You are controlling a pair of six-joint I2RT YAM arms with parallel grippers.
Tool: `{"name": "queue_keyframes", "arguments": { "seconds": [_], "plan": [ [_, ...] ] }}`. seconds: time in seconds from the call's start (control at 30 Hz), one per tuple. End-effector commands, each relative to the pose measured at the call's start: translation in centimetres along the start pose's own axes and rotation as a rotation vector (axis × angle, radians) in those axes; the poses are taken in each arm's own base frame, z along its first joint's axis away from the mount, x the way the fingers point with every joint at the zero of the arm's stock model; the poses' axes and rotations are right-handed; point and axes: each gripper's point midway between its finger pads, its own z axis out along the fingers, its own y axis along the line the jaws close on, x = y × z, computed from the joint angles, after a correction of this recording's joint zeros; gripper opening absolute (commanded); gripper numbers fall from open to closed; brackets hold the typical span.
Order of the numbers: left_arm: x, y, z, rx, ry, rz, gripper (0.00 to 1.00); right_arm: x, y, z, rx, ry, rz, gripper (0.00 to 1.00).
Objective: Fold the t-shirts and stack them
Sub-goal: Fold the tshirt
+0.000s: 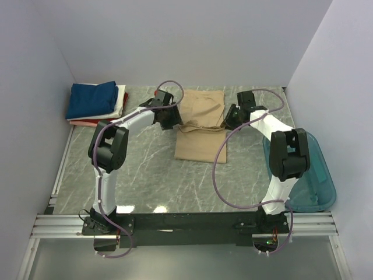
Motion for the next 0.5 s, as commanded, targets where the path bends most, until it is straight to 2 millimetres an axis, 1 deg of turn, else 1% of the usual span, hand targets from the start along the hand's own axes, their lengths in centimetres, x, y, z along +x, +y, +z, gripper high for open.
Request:
{"name": "queue_keyframes", "arguments": {
  "seconds": [0.0, 0.03, 0.07, 0.1, 0.13, 0.17, 0.2, 0.23, 0.27, 0.3, 0.33, 0.37, 0.4, 0.43, 0.47],
  "plan": [
    [-3.4, -2.6, -3.5, 0.077, -0.105, 0.043, 0.63, -2.1, 1.2, -2.0, -0.03, -0.071, -0.025, 0.38],
    [-3.7, -2.7, -4.3, 0.077, -0.121, 0.05, 0.64, -1.8, 0.8, -2.1, -0.019, -0.071, -0.024, 0.4],
    [-3.8, -2.8, -4.7, 0.082, -0.127, 0.049, 0.63, -1.8, 0.7, -2.3, -0.011, -0.076, -0.025, 0.4],
    [-3.9, -3.2, -5.1, 0.099, -0.134, 0.048, 0.62, -2.3, 0.5, -2.9, 0.006, -0.105, -0.026, 0.4],
    [-3.2, -2.8, -5.1, 0.099, -0.122, 0.038, 0.59, -2.1, 0.2, -3.1, 0.015, -0.109, -0.024, 0.4],
    [-3.1, -3.2, -5.9, 0.117, -0.128, 0.035, 0.56, -2.1, 0.2, -3.4, 0.02, -0.116, -0.027, 0.4],
    [-2.7, -3.3, -6.0, 0.125, -0.127, 0.033, 0.54, -2.3, 0.5, -4.2, 0.01, -0.133, -0.029, 0.4],
    [-2.0, -3.0, -5.9, 0.128, -0.12, 0.034, 0.46, -1.8, 0.4, -4.2, 0.008, -0.129, -0.034, 0.4],
    [-1.9, -3.2, -6.3, 0.132, -0.126, 0.034, 0.42, -1.5, 1.0, -4.6, -0.005, -0.133, -0.045, 0.4],
    [-1.2, -3.5, -6.3, 0.137, -0.118, 0.042, 0.39, -1.1, 1.1, -4.6, -0.007, -0.129, -0.05, 0.4],
    [-0.5, -3.4, -6.1, 0.137, -0.107, 0.046, 0.33, -0.5, 1.0, -4.6, -0.002, -0.126, -0.055, 0.4],
    [-0.1, -3.5, -6.0, 0.137, -0.101, 0.049, 0.29, 0.0, 1.8, -4.9, -0.018, -0.128, -0.065, 0.4],
    [0.8, -3.9, -5.8, 0.137, -0.086, 0.057, 0.26, 0.7, 1.6, -4.7, -0.016, -0.119, -0.07, 0.41],
    [1.2, -3.9, -5.6, 0.136, -0.076, 0.06, 0.22, 0.9, 1.7, -4.8, -0.016, -0.129, -0.072, 0.47],
    [1.7, -4.0, -5.4, 0.136, -0.067, 0.068, 0.2, 1.1, 1.8, -5.0, -0.021, -0.135, -0.074, 0.54]
  ]
}}
